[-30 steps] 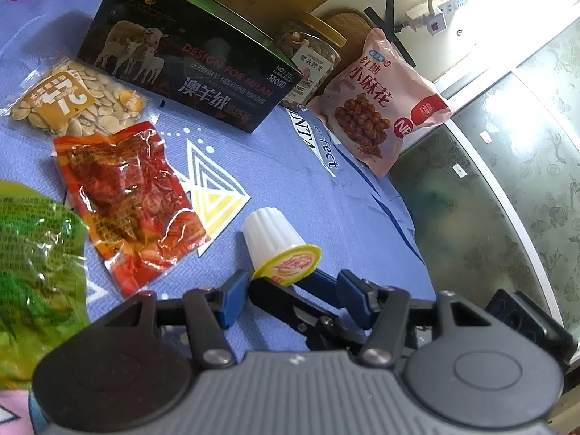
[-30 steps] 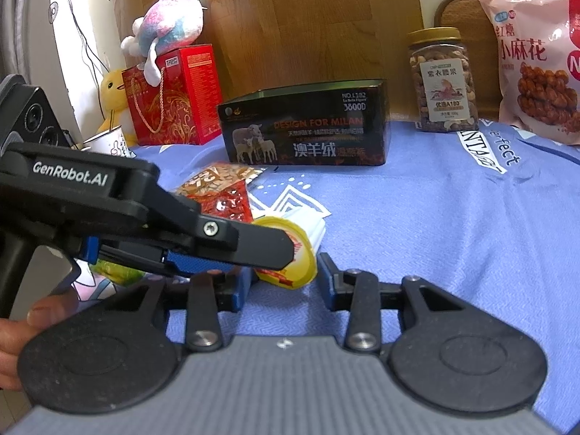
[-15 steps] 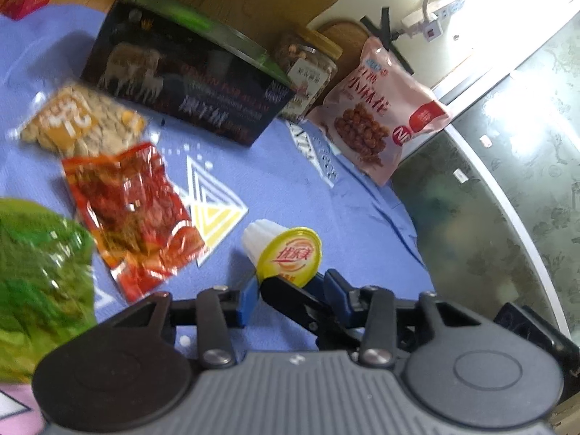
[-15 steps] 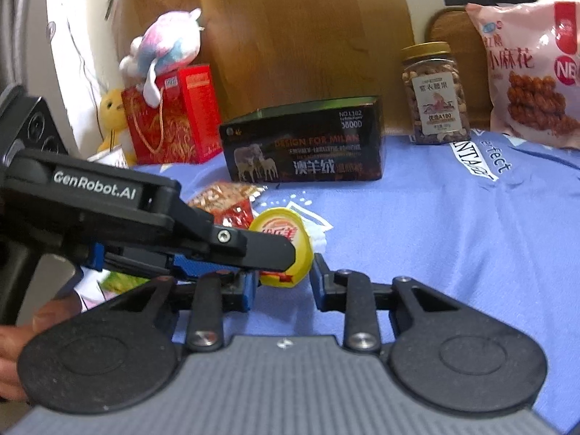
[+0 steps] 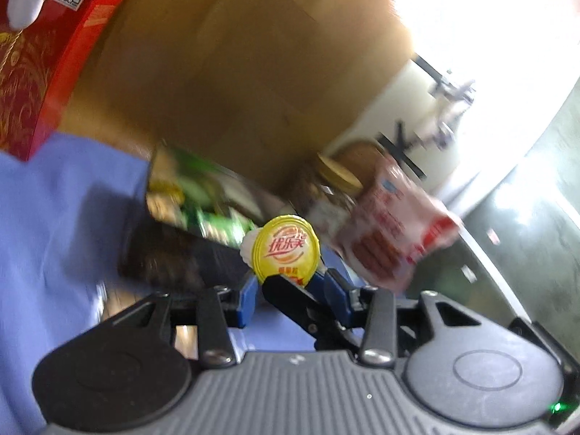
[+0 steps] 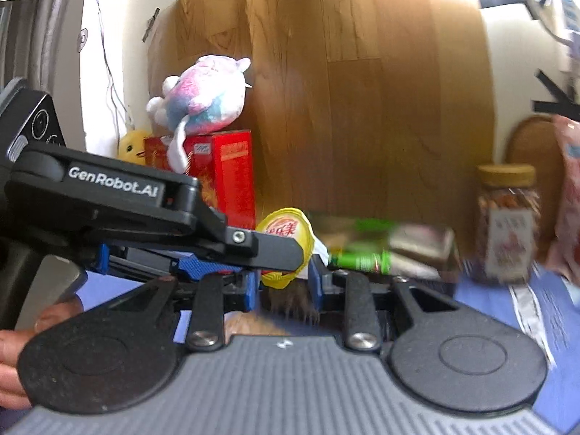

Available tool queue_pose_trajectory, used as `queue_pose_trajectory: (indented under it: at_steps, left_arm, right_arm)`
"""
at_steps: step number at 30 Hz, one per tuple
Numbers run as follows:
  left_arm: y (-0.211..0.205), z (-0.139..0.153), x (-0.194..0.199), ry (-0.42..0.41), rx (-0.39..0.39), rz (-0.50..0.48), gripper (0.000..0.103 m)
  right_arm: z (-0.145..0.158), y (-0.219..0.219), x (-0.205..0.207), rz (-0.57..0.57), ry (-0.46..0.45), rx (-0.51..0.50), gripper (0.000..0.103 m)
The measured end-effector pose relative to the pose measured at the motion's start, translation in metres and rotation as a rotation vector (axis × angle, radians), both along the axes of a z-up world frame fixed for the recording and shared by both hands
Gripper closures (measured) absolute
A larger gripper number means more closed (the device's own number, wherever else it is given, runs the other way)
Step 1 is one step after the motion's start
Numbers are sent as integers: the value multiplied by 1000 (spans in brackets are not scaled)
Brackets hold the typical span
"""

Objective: Organize snacks
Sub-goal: 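Carry the yogurt cup into the black tin box and release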

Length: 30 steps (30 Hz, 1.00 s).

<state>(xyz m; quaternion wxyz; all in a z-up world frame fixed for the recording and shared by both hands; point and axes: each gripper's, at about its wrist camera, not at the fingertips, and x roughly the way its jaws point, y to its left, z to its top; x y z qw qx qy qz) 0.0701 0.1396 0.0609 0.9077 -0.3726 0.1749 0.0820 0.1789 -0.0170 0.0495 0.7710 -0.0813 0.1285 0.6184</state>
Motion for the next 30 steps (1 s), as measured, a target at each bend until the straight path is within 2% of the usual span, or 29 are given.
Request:
queue_pose_trajectory:
  at_steps: [3,5,7,10,11,12,13,16,19,21,23,25,26,27,28,29,30]
  left_arm:
    - [28,-2,31,17,2,41,61]
    - [44,-8,50,55,2,55,61]
    - [55,-13,56,88,-14,68,61]
    - [58,-7,24,18,37,49,58]
    - [57,-6,11,3,54,50,57]
    - [58,-7,-1,-4,60,44,57]
    - [58,-10,-12,2,56,37,57]
    - [60,-30,-32,83,25,46,57]
    - [62,-55,-39,156,-31,50,49]
    - [60,-68,-39,183,-71,42,44]
    - [54,-77,-34,191,-64,40,43]
    - [46,-80,-33,180,-69,36,50]
    - [44,-81,-32,185,-101,27,60]
    - [43,-84,-30,182,-139,9,76]
    - [43,-91,-28,175,-201,-22,86]
    - [41,-98,-24,169,-263,-47,89]
    - [34,-101,-20,176,-271,-50,90]
  right_arm:
    - [-1,35,20,-19,9,-3,71]
    - [-6,59,34,-33,20,-50,69]
    - [-10,63,41,-83,24,-91,69]
    - [-16,26,42,-25,132,-50,69]
    - [-19,9,38,-6,147,-14,66]
    - [-22,-1,37,23,183,-36,57]
    - [-28,-8,35,35,231,-66,57]
    - [-47,-22,37,29,306,-123,58]
    - [-63,-16,49,-17,399,-179,58]
    - [-69,-7,58,-25,462,-199,58]
    - [-69,1,56,-10,497,-208,57]
    - [-69,10,50,2,525,-206,56]
    - [-67,12,47,-6,516,-209,56]
    - [-67,12,44,0,519,-212,59]
    - [-72,13,45,17,552,-215,66]
    - [-76,13,45,30,597,-224,87]
    - [-78,18,44,23,608,-224,96]
